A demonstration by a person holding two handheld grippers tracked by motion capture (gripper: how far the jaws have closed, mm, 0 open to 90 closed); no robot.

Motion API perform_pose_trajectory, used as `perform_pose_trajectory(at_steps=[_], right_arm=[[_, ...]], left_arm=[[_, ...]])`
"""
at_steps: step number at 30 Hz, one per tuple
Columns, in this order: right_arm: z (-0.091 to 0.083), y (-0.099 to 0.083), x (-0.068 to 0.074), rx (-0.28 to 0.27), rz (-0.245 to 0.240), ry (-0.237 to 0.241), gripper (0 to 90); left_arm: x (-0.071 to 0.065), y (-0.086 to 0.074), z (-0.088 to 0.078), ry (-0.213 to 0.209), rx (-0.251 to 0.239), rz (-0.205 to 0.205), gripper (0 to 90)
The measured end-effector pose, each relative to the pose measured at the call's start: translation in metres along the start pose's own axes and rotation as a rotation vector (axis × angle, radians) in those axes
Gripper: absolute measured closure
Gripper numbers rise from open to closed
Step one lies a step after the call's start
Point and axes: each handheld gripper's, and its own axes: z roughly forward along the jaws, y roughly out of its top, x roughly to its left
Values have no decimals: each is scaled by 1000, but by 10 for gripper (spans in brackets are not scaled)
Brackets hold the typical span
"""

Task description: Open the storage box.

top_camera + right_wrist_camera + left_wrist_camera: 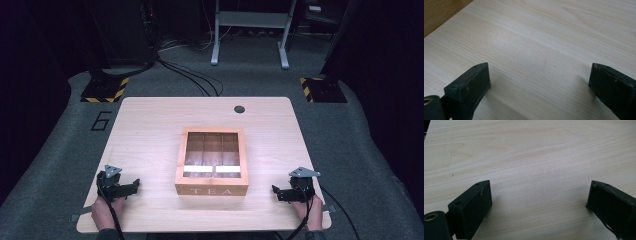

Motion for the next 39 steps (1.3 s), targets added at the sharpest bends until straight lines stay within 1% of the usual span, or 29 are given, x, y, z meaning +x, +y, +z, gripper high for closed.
perform_pose_trajectory(at_steps=[4,9,11,12,13,15,16,17,18,19,20,21,22,23,24,26,27,28,29,31,32,33,34,35,36,37,39], right_arm=[[0,0,-1,-4,-10,1,28],[1,1,0,13,-2,2,4],[0,2,0,12,0,4,6],[0,2,0,2,5,10,8],[-3,2,0,-18,13,35,13],[-5,3,2,-39,39,69,13],[-7,4,3,-58,50,97,13],[-9,6,5,-67,57,110,11],[-11,8,7,-70,47,119,6],[-12,10,9,-70,48,132,4],[-15,14,13,-83,43,144,0],[-17,16,15,-87,26,154,0],[-21,23,23,-98,16,173,0],[-21,23,23,-98,16,173,0],[-22,25,26,-102,4,180,0],[-24,32,36,-91,-22,195,0],[-24,35,41,-92,-34,204,0],[-24,39,45,-94,-57,217,0],[-24,42,50,-100,-60,230,0],[-23,46,58,-102,-83,243,0],[-23,48,63,-95,-87,252,0],[-22,51,66,-102,-102,266,0],[-21,52,70,-108,-103,282,0],[-21,54,72,-106,-105,286,0],[-20,56,76,-110,-121,291,0],[-19,57,81,-113,-122,297,0],[-18,58,85,-107,-139,303,0]], left_arm=[[0,0,0,0,0,0,56],[0,0,0,-2,0,1,56],[0,0,0,-2,0,1,56],[0,0,0,-2,0,0,56],[0,0,0,-2,1,1,56],[0,0,0,-3,0,1,56],[0,0,0,-2,0,1,56],[0,0,0,-2,0,1,56],[0,0,0,-2,0,1,56],[0,0,0,-2,1,1,56],[0,0,0,-2,0,2,56],[0,0,0,-2,1,2,56],[0,0,0,-2,0,1,56],[0,0,0,-2,0,1,56],[0,0,0,-2,0,2,56],[0,0,0,-2,1,1,56],[0,0,0,-2,1,1,56],[0,0,0,-2,0,1,56],[0,0,0,-2,1,1,56],[0,0,0,-2,1,1,56],[0,0,0,-2,1,2,56],[0,0,0,-3,1,1,56],[0,0,0,-2,0,1,56],[0,0,0,-2,0,1,56],[0,0,0,-2,0,0,56],[0,0,0,-2,0,1,56],[0,0,0,-2,0,1,56]])
